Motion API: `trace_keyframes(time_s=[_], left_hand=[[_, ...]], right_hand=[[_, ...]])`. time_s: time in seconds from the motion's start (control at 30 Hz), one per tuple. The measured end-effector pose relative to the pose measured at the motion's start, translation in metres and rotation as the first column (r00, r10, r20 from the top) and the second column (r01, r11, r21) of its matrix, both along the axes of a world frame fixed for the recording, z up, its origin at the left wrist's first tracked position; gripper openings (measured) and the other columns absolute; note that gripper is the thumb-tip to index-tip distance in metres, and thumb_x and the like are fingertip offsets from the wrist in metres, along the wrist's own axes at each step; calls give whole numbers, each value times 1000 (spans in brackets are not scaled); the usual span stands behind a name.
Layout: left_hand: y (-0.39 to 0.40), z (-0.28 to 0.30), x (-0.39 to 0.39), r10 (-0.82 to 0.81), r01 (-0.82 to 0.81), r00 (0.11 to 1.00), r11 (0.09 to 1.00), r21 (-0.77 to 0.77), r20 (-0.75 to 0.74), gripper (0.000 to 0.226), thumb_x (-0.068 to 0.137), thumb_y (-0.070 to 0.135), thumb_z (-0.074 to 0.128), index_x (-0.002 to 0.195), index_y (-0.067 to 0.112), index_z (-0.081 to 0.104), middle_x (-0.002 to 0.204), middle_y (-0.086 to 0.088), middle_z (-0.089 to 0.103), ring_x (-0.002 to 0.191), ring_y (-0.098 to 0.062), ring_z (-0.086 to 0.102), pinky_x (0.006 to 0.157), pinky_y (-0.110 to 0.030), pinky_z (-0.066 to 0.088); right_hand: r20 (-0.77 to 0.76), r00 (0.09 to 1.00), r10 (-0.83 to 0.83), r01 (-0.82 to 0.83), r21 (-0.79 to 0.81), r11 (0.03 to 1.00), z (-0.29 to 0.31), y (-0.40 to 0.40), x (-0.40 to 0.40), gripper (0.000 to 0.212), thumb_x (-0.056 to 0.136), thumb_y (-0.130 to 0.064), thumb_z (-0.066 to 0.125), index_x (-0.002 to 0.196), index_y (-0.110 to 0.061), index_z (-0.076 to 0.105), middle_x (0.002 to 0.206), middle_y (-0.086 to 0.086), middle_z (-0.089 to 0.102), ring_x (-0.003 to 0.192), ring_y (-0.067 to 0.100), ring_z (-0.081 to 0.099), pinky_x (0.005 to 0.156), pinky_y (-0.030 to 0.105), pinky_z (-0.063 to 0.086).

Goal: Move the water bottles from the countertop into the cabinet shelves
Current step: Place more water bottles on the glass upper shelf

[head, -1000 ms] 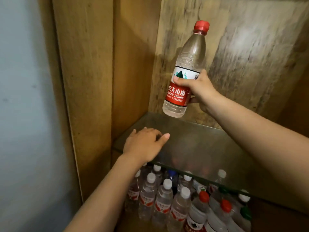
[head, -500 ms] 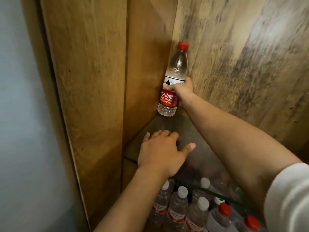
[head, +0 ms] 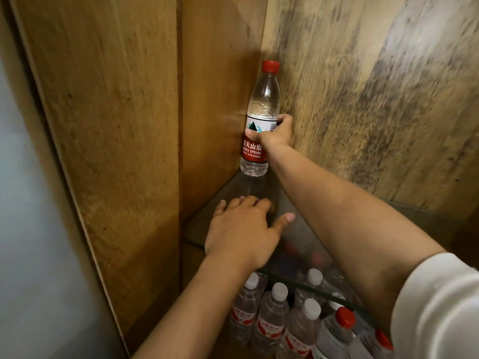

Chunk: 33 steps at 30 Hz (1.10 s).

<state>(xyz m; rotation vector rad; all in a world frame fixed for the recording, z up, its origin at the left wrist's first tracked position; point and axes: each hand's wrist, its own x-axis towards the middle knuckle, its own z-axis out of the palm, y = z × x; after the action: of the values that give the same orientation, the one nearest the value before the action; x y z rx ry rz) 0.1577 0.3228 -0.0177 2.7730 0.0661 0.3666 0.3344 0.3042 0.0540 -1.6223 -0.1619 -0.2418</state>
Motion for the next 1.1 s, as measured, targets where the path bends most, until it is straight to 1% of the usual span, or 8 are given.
trace_keyframes(time_s=[0.17, 0.4, 0.6, 0.67, 0.77, 0.87, 1.0, 1.1], left_hand=[[0, 1, -1, -1, 1, 1000, 1000, -3, -4, 51, 89, 65, 21, 122, 36, 47, 134, 7, 48, 128, -17, 40, 112, -43, 24], [-1, 0, -2, 1, -2, 1000, 1000, -17, -5, 52, 91, 63, 17, 123, 35, 46, 137, 7, 47, 130, -18, 37, 113, -43, 21], [1, 1, -1, -5, 5, 1000, 1000, -16, -7, 52, 91, 63, 16, 122, 34, 47, 134, 5, 48, 129, -19, 38, 111, -44, 22], [1, 2, -1, -9, 9, 1000, 1000, -7, -12, 52, 91, 62, 16, 121, 34, 47, 133, 5, 49, 128, -20, 39, 110, -44, 24], [1, 1, -1, -10, 10, 1000, 1000, -1, -1, 52, 92, 61, 19, 124, 32, 48, 135, 4, 49, 129, -20, 40, 110, -44, 24], [-1, 0, -3, 29, -28, 999, 999, -17, 26, 56, 92, 61, 24, 133, 27, 42, 139, 2, 47, 131, -21, 39, 110, -45, 24], [-3, 0, -11, 46, -34, 986, 997, -74, 162, 47, 92, 53, 39, 131, 28, 43, 128, 1, 55, 114, -24, 53, 89, -41, 44], [-3, 1, -17, -34, 59, 972, 994, -97, 234, 36, 92, 44, 46, 124, 29, 49, 123, 2, 58, 109, -21, 55, 80, -36, 45]], right_hand=[[13, 997, -71, 72, -136, 988, -1, -3, 3, 74, 62, -27, 84, 124, -28, 44, 129, 7, 38, 115, 30, 47, 99, 46, 42], [29, 998, -50, 55, -191, 980, -6, -6, 5, 80, 63, -30, 83, 129, -29, 39, 131, 8, 42, 120, 33, 45, 100, 51, 41], [-112, 981, 157, -175, -183, 967, 2, -24, -9, 86, 71, -7, 77, 139, -25, 27, 137, 8, 45, 123, 32, 45, 96, 54, 44], [-136, 968, 213, -239, -216, 947, 5, -36, -23, 86, 75, -1, 70, 141, -25, 22, 136, 8, 47, 118, 30, 49, 88, 50, 48], [-123, 962, 243, -268, -281, 921, 11, -55, -50, 74, 79, -1, 66, 139, -20, 27, 126, 6, 52, 96, 19, 51, 65, 34, 51], [-111, 962, 249, -271, -268, 925, 15, -80, -85, 54, 83, -3, 62, 131, -16, 43, 92, 1, 57, 69, 8, 49, 50, 20, 44], [-89, 958, 271, -285, -309, 907, 14, -123, -133, 22, 86, -6, 58, 103, -20, 56, 83, 2, 57, 69, 10, 52, 62, 25, 46], [-35, 959, 281, -278, -310, 909, 8, -161, -170, 17, 86, -5, 57, 90, -21, 61, 76, -2, 63, 67, 10, 58, 61, 23, 49]])
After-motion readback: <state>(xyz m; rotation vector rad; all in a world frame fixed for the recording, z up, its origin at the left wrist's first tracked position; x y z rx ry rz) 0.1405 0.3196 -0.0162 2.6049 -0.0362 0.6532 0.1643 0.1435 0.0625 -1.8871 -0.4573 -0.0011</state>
